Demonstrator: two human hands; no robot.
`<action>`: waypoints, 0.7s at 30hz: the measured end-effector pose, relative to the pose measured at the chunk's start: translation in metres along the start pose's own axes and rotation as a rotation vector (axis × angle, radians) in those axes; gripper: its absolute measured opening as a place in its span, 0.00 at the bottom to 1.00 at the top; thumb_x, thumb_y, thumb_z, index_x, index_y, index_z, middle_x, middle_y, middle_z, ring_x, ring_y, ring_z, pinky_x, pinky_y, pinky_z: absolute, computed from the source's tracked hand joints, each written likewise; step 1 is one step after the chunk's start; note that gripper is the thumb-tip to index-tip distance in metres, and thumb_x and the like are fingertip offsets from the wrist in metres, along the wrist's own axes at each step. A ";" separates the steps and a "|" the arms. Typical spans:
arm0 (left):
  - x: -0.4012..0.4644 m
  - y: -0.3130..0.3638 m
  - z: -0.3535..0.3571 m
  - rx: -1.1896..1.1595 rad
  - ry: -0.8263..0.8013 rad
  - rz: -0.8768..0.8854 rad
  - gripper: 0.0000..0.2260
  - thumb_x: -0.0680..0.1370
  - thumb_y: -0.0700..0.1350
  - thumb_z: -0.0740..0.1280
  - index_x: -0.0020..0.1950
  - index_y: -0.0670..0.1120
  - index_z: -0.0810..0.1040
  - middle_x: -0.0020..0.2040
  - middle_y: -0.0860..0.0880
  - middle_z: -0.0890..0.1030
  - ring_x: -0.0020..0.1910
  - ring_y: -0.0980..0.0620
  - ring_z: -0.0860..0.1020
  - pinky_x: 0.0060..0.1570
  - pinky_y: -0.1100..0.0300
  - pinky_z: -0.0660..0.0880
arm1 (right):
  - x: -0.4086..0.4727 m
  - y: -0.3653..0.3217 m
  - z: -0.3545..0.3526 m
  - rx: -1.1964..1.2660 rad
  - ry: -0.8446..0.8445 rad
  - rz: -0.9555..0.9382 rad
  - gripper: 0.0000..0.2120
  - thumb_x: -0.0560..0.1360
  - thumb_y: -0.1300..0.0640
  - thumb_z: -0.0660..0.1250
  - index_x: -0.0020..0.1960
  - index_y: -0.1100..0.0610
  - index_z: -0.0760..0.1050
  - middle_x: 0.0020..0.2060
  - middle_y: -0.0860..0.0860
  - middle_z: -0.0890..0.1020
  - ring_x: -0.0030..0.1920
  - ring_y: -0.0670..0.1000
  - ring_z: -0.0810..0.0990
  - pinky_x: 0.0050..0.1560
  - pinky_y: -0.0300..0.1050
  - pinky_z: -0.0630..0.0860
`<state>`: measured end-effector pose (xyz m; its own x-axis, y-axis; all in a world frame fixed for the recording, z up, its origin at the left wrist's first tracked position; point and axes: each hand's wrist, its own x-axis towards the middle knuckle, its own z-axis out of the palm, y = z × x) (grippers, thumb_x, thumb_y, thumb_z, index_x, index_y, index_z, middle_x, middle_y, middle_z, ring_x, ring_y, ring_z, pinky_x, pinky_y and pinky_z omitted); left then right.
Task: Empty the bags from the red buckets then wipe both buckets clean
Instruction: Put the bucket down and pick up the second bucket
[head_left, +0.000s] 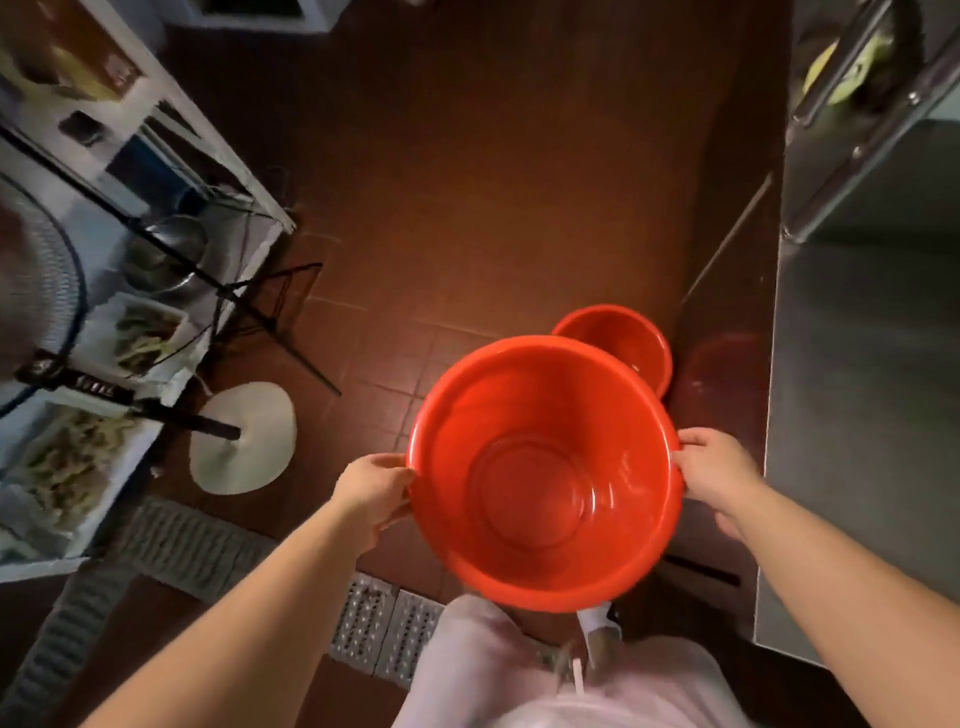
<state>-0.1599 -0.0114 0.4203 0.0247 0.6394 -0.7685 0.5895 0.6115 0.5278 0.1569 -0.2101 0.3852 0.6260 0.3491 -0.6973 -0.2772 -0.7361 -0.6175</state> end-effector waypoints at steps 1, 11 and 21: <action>0.019 0.002 0.003 0.043 -0.030 -0.005 0.11 0.80 0.34 0.66 0.54 0.46 0.86 0.50 0.36 0.87 0.44 0.43 0.83 0.58 0.39 0.83 | 0.006 0.009 0.008 0.010 0.039 0.038 0.07 0.74 0.65 0.69 0.48 0.54 0.80 0.33 0.52 0.86 0.30 0.49 0.84 0.30 0.43 0.79; 0.191 0.002 0.052 0.366 -0.175 -0.033 0.11 0.76 0.34 0.70 0.42 0.48 0.87 0.43 0.40 0.88 0.47 0.35 0.87 0.54 0.37 0.84 | 0.077 0.101 0.085 0.113 0.258 0.421 0.07 0.73 0.53 0.67 0.50 0.47 0.79 0.45 0.50 0.85 0.46 0.54 0.85 0.53 0.57 0.82; 0.323 -0.075 0.154 0.736 -0.167 -0.001 0.11 0.75 0.38 0.66 0.42 0.52 0.85 0.39 0.47 0.87 0.42 0.42 0.87 0.50 0.46 0.85 | 0.189 0.223 0.154 0.078 0.427 0.545 0.17 0.74 0.53 0.65 0.62 0.47 0.77 0.41 0.46 0.79 0.43 0.53 0.80 0.44 0.46 0.75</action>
<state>-0.0720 0.0772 0.0771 0.1118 0.5238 -0.8444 0.9753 0.1050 0.1943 0.1014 -0.2188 0.0596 0.6104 -0.3286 -0.7207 -0.6746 -0.6926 -0.2556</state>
